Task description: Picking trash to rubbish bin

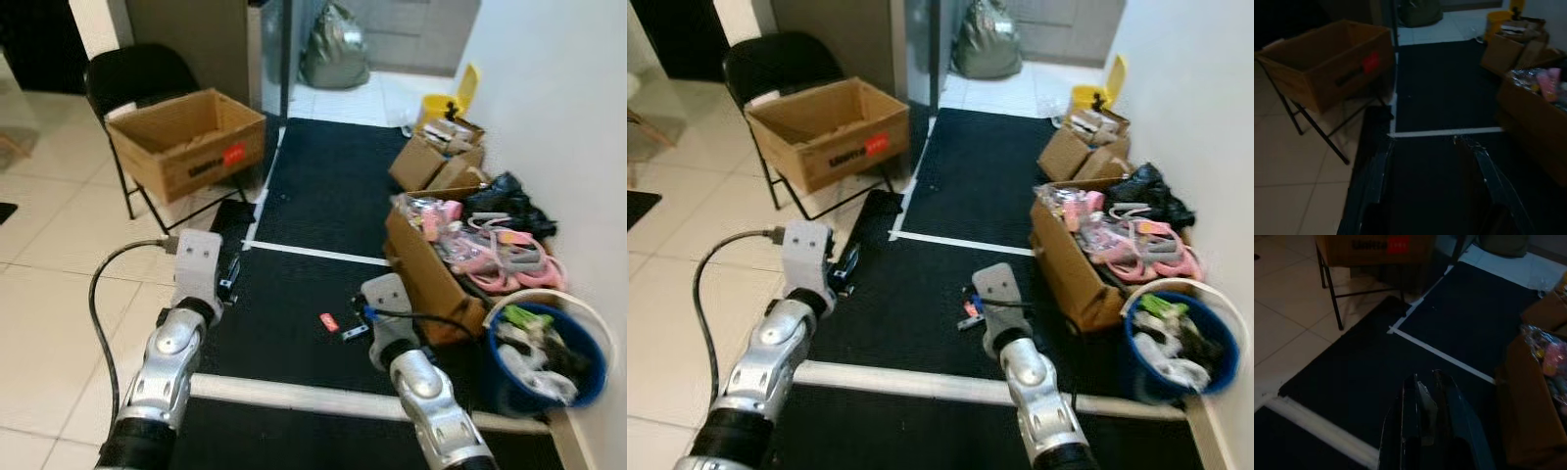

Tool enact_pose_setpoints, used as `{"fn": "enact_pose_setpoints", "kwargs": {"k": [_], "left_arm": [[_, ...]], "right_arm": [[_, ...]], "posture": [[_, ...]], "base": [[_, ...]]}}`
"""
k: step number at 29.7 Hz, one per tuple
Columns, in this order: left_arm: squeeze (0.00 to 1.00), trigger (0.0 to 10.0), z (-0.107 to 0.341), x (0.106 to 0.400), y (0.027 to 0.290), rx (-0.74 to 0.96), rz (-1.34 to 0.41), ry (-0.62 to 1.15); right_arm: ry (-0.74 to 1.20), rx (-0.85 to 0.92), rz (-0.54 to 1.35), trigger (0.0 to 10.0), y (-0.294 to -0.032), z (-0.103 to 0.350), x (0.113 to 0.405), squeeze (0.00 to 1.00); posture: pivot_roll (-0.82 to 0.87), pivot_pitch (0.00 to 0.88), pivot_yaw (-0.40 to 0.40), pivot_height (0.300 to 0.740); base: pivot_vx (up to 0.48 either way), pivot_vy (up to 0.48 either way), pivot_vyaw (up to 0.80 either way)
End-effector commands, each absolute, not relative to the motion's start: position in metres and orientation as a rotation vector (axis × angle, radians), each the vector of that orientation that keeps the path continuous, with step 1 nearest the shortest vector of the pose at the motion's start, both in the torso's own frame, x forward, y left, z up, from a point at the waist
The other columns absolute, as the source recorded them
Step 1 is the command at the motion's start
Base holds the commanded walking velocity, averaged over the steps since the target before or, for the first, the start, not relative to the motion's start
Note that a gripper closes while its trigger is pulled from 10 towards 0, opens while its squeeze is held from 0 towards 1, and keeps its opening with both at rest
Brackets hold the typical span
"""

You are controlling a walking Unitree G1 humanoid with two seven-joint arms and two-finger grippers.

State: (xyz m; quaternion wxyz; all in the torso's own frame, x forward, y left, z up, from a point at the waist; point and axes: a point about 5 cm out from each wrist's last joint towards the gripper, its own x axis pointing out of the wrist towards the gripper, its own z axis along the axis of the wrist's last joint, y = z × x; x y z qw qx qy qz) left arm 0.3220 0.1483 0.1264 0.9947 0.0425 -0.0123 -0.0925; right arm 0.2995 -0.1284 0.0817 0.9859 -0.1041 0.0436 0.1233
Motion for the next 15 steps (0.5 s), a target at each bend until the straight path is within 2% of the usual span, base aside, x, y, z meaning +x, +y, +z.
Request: {"fn": "enact_pose_setpoints", "kwargs": {"k": [1, 15], "left_arm": [[0.01, 10.0, 0.1229, 0.3213, 0.1443, 0.084, -0.201, -0.008], [0.00, 10.0, 0.1232, 0.3215, 0.1449, 0.090, -0.206, -0.007]], "right_arm": [[0.123, -0.223, 0.219, 10.0, -0.1339, 0.0757, 0.2984, 0.00], [0.114, -0.217, 0.240, 10.0, -0.1311, 0.0756, 0.2975, 0.00]], "posture": [[-0.03, 0.078, 0.010, 0.740], [-0.03, 0.082, 0.012, 0.740]], "base": [[0.439, 0.000, 0.00], [0.437, 0.000, 0.00]]}}
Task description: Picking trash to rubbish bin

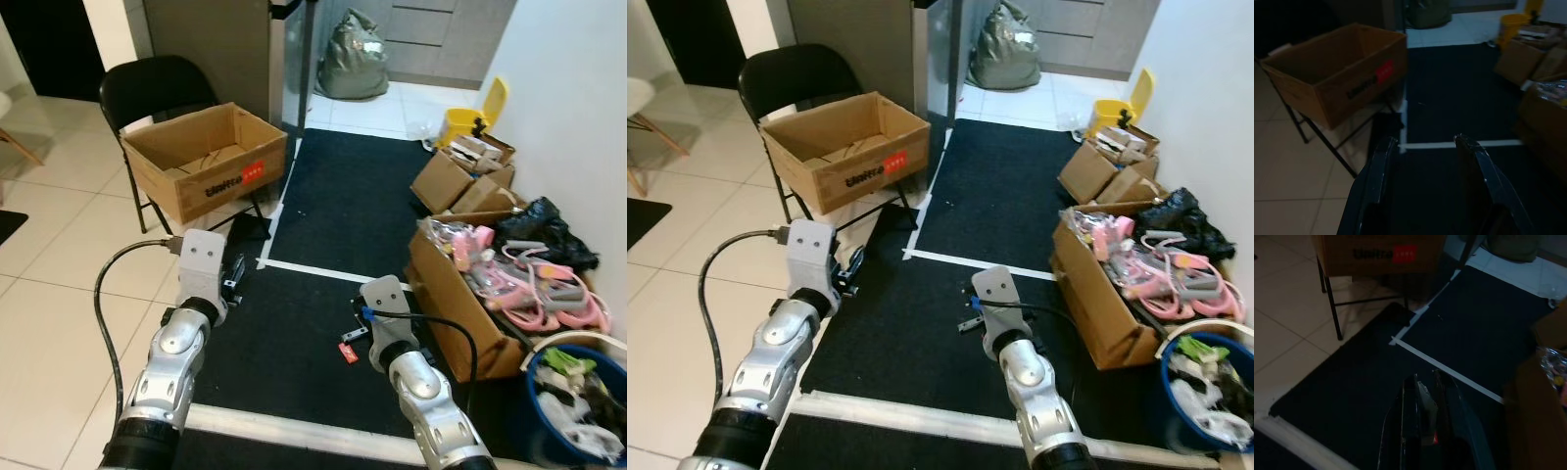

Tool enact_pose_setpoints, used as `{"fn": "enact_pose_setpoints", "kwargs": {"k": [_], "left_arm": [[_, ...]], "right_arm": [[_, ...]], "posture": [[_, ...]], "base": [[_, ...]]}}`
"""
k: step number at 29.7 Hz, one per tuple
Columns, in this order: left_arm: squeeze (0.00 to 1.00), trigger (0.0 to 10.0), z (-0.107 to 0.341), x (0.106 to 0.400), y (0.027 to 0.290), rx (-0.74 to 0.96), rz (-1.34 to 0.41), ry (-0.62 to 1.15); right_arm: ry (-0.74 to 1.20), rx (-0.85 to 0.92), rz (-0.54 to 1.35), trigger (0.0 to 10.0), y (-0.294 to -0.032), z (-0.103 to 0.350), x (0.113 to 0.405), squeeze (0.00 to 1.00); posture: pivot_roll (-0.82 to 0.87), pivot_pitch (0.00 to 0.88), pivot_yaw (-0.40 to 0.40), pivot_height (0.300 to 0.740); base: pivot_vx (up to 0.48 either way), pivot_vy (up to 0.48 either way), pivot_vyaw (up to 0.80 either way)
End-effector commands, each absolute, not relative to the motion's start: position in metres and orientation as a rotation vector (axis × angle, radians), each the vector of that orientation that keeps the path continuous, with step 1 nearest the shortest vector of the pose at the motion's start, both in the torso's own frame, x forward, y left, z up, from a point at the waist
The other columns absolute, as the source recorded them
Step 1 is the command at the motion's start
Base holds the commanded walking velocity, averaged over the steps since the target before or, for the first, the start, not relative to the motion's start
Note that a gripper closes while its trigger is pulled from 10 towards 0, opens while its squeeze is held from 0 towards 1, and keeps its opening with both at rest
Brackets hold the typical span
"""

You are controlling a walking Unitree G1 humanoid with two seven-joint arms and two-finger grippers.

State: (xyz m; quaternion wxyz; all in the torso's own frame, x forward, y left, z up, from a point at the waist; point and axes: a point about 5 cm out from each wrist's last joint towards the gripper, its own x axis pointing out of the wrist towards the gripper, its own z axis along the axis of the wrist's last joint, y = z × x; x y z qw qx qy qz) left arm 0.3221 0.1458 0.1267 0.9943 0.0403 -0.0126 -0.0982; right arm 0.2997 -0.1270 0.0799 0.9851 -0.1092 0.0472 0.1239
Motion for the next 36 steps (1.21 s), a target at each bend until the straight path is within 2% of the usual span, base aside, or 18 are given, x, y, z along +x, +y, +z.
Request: {"fn": "enact_pose_setpoints", "kwargs": {"k": [1, 11, 16, 36], "left_arm": [[0.00, 10.0, 0.1232, 0.3216, 0.1449, 0.090, -0.207, -0.006], [0.00, 10.0, 0.1237, 0.3218, 0.1447, 0.089, -0.205, -0.005], [0.00, 10.0, 0.1233, 0.3218, 0.1440, 0.086, -0.205, -0.004], [0.01, 10.0, 0.1214, 0.3216, 0.1418, 0.076, -0.203, 0.003]], "right_arm": [[0.115, -0.216, 0.239, 10.0, -0.1309, 0.0752, 0.2974, 0.00], [0.126, -0.191, 0.241, 10.0, -0.1315, 0.0741, 0.2970, 0.00], [0.138, -0.184, 0.232, 10.0, -0.1332, 0.0732, 0.2970, 0.00], [0.135, -0.216, 0.210, 10.0, -0.1380, 0.0751, 0.2997, 0.00]], "posture": [[-0.03, 0.082, 0.012, 0.740], [-0.03, 0.089, 0.012, 0.740], [-0.03, 0.096, 0.008, 0.740], [-0.04, 0.106, 0.002, 0.740]], "base": [[0.435, 0.000, 0.00], [0.432, 0.000, 0.00], [0.434, 0.000, -0.80], [0.424, 0.000, 0.00]]}}
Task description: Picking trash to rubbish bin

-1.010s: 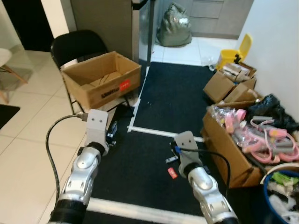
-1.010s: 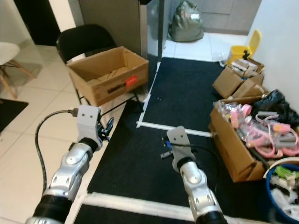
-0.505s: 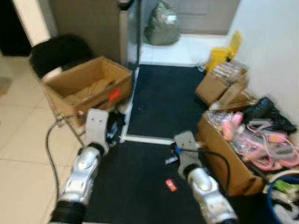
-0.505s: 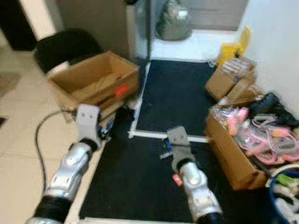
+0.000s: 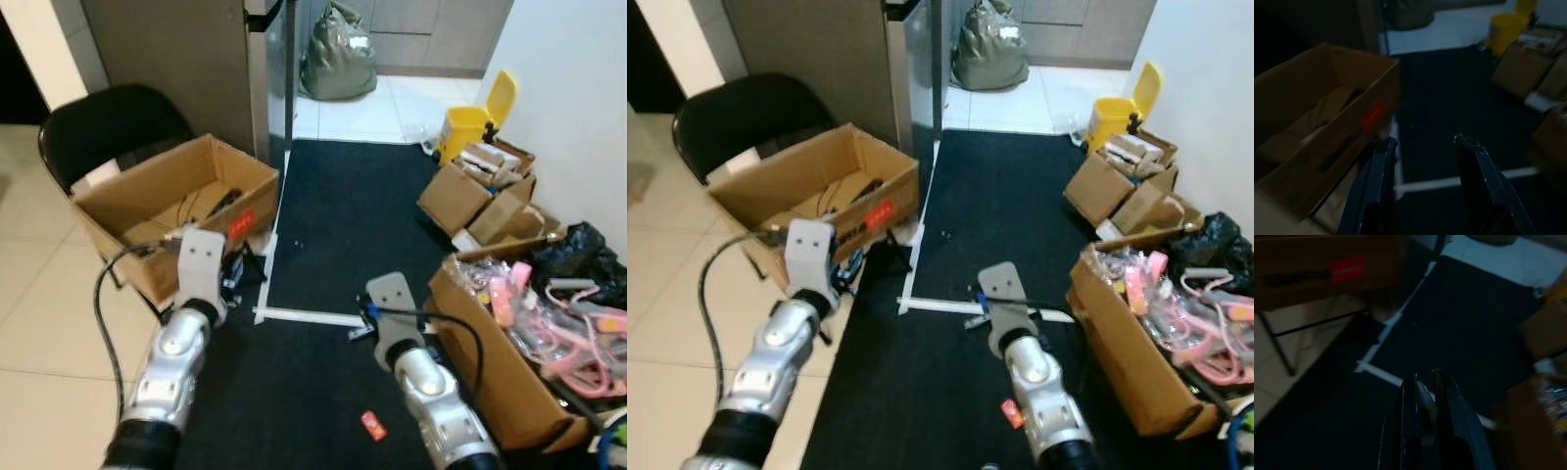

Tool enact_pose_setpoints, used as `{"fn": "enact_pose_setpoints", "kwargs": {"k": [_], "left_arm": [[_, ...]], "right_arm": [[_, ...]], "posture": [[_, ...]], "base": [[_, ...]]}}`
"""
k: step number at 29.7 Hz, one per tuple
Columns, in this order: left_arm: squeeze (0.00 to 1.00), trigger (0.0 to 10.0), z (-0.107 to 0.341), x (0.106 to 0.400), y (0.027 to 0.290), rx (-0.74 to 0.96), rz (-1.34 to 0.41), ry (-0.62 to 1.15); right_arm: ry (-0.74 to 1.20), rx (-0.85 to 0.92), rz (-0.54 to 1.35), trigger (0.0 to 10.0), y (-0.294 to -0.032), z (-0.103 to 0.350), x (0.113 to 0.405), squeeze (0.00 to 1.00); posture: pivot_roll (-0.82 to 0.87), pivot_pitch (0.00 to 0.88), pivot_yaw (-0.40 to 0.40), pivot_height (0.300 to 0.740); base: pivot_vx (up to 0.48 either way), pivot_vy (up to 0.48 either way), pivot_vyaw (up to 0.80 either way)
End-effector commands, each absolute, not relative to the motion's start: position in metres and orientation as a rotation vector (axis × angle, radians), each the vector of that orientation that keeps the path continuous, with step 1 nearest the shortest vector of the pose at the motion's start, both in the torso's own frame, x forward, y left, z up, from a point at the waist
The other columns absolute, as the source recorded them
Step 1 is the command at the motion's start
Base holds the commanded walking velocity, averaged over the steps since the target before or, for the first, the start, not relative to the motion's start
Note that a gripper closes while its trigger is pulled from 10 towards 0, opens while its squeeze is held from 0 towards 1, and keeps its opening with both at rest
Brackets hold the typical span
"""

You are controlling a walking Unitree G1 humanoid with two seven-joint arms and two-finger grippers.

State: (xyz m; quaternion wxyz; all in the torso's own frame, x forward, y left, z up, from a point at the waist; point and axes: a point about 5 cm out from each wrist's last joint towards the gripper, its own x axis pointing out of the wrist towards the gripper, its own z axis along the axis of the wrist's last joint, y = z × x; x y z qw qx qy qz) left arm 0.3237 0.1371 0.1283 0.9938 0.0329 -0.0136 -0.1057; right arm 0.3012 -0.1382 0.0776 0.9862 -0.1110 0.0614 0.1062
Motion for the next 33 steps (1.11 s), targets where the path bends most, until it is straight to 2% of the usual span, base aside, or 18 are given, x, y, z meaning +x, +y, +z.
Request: {"fn": "enact_pose_setpoints", "kwargs": {"k": [1, 20, 29, 33], "left_arm": [[0.00, 10.0, 0.1214, 0.3216, 0.1417, 0.075, -0.203, 0.003], [0.01, 10.0, 0.1216, 0.3221, 0.1422, 0.076, -0.201, 0.003], [0.01, 10.0, 0.1219, 0.3228, 0.1427, 0.080, -0.204, 0.003], [0.00, 10.0, 0.1220, 0.3230, 0.1428, 0.081, -0.204, 0.003]], "right_arm": [[0.133, -0.216, 0.211, 10.0, -0.1379, 0.0754, 0.2999, 0.00], [0.131, -0.273, 0.221, 10.0, -0.1378, 0.0756, 0.3010, 0.00], [0.138, -0.284, 0.215, 10.0, -0.1377, 0.0744, 0.3018, 0.00], [0.137, -0.243, 0.198, 10.0, -0.1382, 0.0740, 0.3012, 0.00]], "posture": [[-0.04, 0.110, 0.000, 0.740], [-0.04, 0.114, 0.000, 0.740], [-0.04, 0.113, 0.003, 0.740], [-0.03, 0.111, 0.005, 0.740]], "base": [[0.420, 0.000, 0.00], [0.415, 0.000, 0.00], [0.414, 0.000, 0.73], [0.412, 0.000, 0.00]]}}
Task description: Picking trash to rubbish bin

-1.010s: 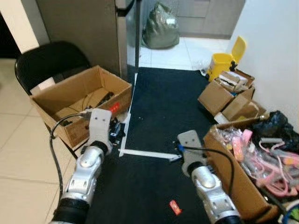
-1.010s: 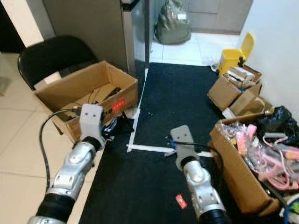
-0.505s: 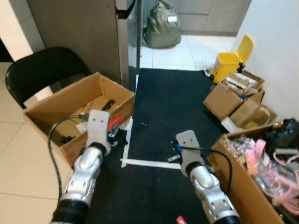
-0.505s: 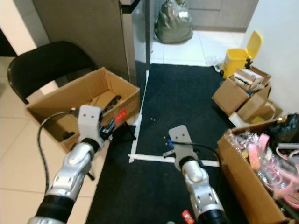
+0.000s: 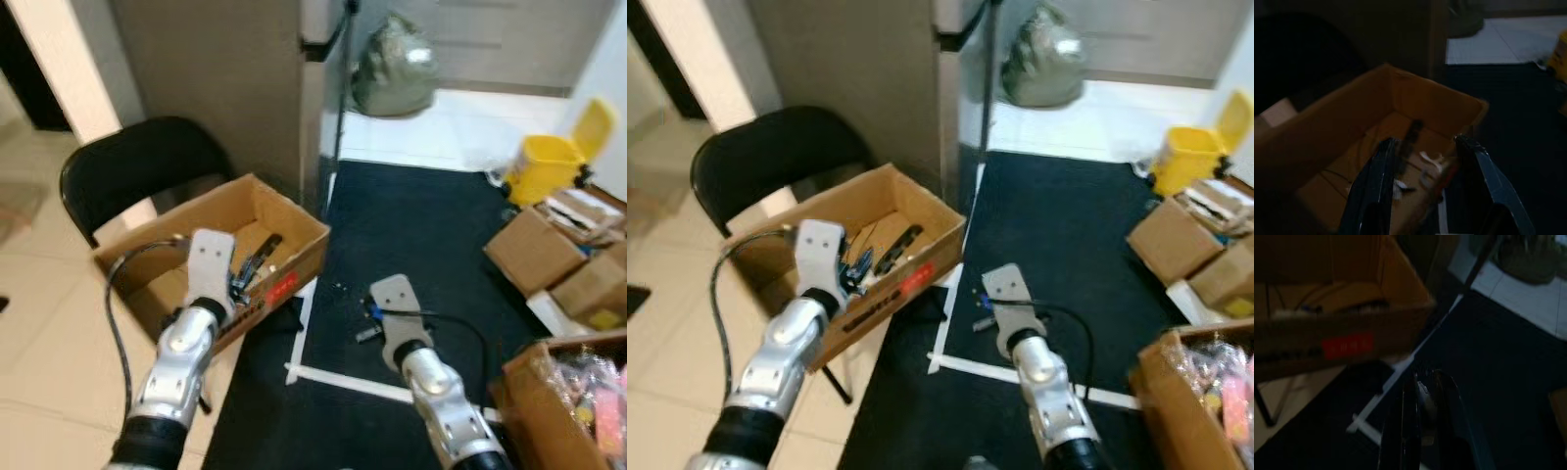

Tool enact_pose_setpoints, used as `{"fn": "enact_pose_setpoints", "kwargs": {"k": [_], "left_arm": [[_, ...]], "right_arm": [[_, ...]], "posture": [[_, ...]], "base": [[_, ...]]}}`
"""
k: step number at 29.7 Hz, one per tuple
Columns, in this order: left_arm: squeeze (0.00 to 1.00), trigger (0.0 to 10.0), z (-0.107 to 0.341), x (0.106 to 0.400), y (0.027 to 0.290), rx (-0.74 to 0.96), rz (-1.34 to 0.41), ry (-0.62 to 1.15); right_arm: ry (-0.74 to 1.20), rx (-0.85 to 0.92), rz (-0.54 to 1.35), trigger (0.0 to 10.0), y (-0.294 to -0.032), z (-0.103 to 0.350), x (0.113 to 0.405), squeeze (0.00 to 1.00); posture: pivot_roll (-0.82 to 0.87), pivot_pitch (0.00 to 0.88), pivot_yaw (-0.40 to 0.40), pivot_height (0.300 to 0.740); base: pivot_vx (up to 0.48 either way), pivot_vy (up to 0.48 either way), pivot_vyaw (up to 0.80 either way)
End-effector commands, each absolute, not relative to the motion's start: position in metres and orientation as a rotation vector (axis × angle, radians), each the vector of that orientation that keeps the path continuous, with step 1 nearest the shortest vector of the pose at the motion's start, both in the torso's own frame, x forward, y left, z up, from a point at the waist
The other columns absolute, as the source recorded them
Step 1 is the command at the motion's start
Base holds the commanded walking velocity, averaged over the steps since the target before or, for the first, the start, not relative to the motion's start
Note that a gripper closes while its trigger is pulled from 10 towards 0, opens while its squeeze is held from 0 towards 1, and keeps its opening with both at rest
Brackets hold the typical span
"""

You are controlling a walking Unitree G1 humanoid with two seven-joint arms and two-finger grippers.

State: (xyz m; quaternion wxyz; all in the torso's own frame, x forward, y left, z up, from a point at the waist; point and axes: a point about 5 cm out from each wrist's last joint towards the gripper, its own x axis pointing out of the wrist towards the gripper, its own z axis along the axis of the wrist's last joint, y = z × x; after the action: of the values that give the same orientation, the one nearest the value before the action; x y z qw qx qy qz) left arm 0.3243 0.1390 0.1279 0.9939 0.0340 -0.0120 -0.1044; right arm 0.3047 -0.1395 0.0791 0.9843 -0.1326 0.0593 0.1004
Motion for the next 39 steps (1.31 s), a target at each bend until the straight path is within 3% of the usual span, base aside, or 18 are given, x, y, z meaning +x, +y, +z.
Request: {"fn": "enact_pose_setpoints", "kwargs": {"k": [1, 18, 39], "left_arm": [[0.00, 10.0, 0.1220, 0.3231, 0.1429, 0.081, -0.205, 0.003], [0.00, 10.0, 0.1221, 0.3248, 0.1435, 0.092, -0.204, 0.011], [0.00, 10.0, 0.1157, 0.3230, 0.1422, 0.127, -0.199, 0.042]], "right_arm": [[0.138, -0.241, 0.196, 10.0, -0.1381, 0.0739, 0.3012, 0.00], [0.139, -0.248, 0.197, 10.0, -0.1373, 0.0726, 0.3015, 0.00], [0.149, -0.260, 0.193, 10.0, -0.1405, 0.0696, 0.3011, 0.00]], "posture": [[-0.03, 0.112, 0.005, 0.740], [-0.03, 0.110, 0.011, 0.740], [-0.03, 0.123, 0.011, 0.740]], "base": [[0.409, 0.000, 0.00], [0.398, 0.000, 0.00], [0.000, 0.000, 0.00]]}}
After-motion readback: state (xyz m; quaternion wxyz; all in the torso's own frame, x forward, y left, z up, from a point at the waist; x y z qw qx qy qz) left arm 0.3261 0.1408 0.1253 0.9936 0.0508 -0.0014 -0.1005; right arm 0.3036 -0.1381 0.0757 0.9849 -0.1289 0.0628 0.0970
